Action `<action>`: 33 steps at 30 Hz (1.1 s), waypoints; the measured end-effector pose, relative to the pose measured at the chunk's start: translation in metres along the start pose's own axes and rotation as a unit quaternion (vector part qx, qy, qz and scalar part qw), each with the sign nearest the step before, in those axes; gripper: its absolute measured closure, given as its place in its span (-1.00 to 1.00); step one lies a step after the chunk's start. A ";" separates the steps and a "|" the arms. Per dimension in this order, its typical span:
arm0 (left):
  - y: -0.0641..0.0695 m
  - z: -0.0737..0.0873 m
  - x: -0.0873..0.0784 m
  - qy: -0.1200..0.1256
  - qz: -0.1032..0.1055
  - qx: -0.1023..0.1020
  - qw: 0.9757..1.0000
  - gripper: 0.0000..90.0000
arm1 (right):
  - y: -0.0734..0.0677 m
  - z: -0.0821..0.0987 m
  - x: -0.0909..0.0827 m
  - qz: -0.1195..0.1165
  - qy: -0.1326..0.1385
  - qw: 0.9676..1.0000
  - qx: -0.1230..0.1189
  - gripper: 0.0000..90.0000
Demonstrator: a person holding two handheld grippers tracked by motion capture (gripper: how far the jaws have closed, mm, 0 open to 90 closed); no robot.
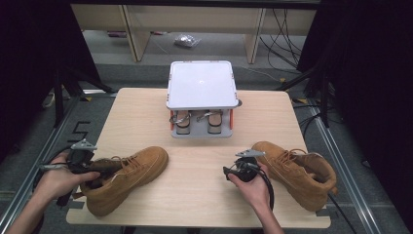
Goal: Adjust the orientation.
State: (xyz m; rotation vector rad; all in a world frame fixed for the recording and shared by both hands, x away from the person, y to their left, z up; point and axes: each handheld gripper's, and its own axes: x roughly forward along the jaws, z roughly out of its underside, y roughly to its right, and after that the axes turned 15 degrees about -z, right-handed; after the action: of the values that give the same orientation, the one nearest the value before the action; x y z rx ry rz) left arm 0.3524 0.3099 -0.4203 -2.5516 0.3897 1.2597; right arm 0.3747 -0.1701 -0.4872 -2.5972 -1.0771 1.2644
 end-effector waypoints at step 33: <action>0.010 0.008 -0.012 0.023 -0.036 0.005 0.999 0.84 | 0.000 -0.001 -0.005 0.008 0.008 1.000 0.007 -0.05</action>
State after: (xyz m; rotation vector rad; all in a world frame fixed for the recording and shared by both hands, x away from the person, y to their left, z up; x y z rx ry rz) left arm 0.3355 0.3047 -0.4165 -2.5667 0.3098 1.1716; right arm 0.3731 -0.1728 -0.4832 -2.6062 -1.0414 1.2493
